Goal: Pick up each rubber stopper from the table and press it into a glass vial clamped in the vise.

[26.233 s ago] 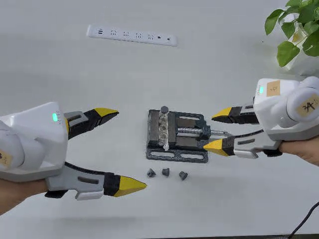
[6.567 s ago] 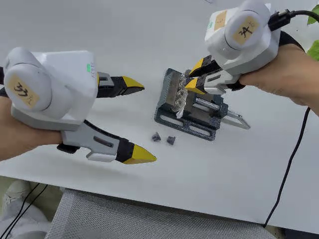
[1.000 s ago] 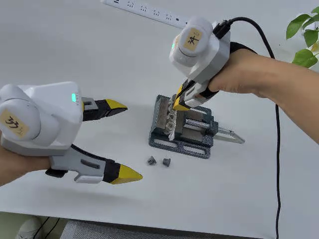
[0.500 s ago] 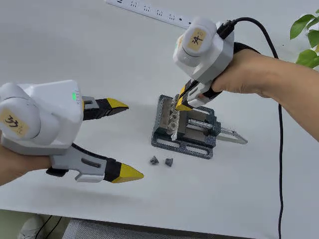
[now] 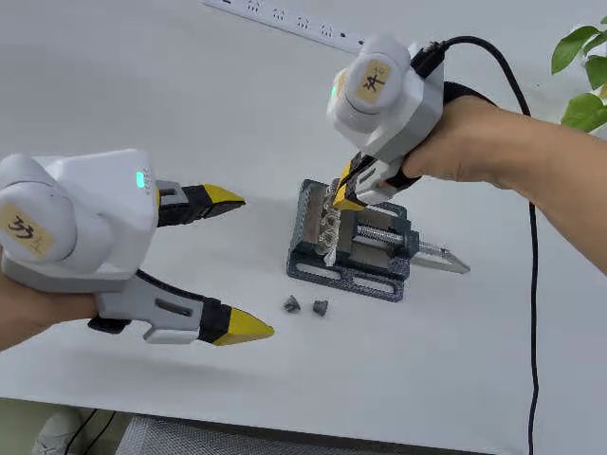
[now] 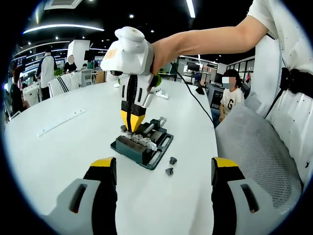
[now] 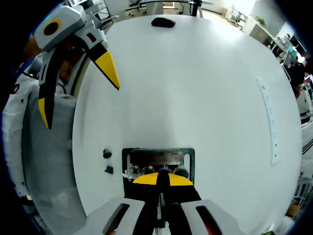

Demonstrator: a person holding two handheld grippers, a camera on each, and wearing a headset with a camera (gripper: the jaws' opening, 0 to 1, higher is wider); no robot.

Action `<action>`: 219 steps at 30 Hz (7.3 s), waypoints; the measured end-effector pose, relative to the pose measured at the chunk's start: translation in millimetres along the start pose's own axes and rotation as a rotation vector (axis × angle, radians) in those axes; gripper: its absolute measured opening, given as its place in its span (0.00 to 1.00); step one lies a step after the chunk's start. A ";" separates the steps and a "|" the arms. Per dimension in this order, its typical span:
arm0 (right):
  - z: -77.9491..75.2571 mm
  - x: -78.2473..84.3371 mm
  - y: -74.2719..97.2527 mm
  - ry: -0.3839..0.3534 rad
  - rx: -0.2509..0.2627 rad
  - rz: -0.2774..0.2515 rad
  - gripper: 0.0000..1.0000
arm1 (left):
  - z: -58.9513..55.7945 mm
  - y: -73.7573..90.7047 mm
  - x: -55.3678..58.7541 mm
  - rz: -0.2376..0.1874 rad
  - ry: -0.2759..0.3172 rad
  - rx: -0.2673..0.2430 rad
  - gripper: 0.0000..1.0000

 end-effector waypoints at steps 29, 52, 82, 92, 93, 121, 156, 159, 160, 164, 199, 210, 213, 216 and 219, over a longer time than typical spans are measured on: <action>2.2 7.4 2.2 -0.144 0.049 -0.213 0.02 | 1.9 5.2 -4.9 0.018 -0.024 -0.015 0.79; 11.8 32.2 36.4 -0.287 0.120 -0.390 0.15 | 0.1 7.8 -9.9 0.051 -0.035 -0.016 0.79; 55.9 70.6 70.3 -0.413 0.203 -0.621 0.36 | -10.6 13.4 -15.5 0.099 -0.059 -0.035 0.83; 78.9 76.7 72.7 -0.445 0.200 -0.706 0.44 | -14.1 16.2 -18.6 0.111 -0.069 -0.043 0.86; 80.8 76.5 73.1 -0.447 0.201 -0.713 0.45 | -14.4 16.2 -18.6 0.113 -0.070 -0.042 0.86; 121.1 80.9 54.0 -0.439 0.164 -0.815 0.58 | -17.9 21.3 -15.4 0.132 -0.075 -0.045 0.89; 128.8 69.2 -36.3 -0.383 0.111 -0.739 0.22 | -18.1 20.2 -8.3 0.150 -0.057 -0.038 0.90; 127.7 67.9 -40.4 -0.384 0.109 -0.736 0.21 | -17.9 20.0 -7.8 0.151 -0.055 -0.037 0.90; 127.4 67.6 -41.7 -0.386 0.106 -0.736 0.21 | -17.7 20.0 -7.5 0.151 -0.055 -0.037 0.90; 126.8 66.0 -48.1 -0.378 0.103 -0.726 0.21 | -17.1 19.7 -6.4 0.156 -0.054 -0.036 0.89; 124.5 59.1 -59.0 -0.360 0.122 -0.707 0.08 | -18.6 17.3 -8.3 0.159 -0.052 -0.024 0.87; 125.4 58.5 -48.4 -0.353 0.124 -0.721 0.07 | -18.6 15.6 -10.7 0.155 -0.059 -0.015 0.85; 125.0 59.3 -41.8 -0.350 0.127 -0.729 0.07 | -18.5 14.7 -12.4 0.149 -0.062 -0.014 0.85; 124.3 59.9 -34.8 -0.345 0.130 -0.737 0.07 | -19.1 13.2 -14.2 0.144 -0.065 -0.013 0.85; 125.1 58.2 -23.8 -0.332 0.129 -0.754 0.07 | -20.8 10.7 -16.0 0.139 -0.070 -0.007 0.84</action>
Point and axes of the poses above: the centre of the closed fingertips' face, and the gripper's own axes: y roughly backward along the fingers, z roughly to its left, x roughly out of its underside, the point moved 5 cm from there along y, roughly backward along the fingers, and after that the axes turned 1 degree about x, right-handed, at the moved point
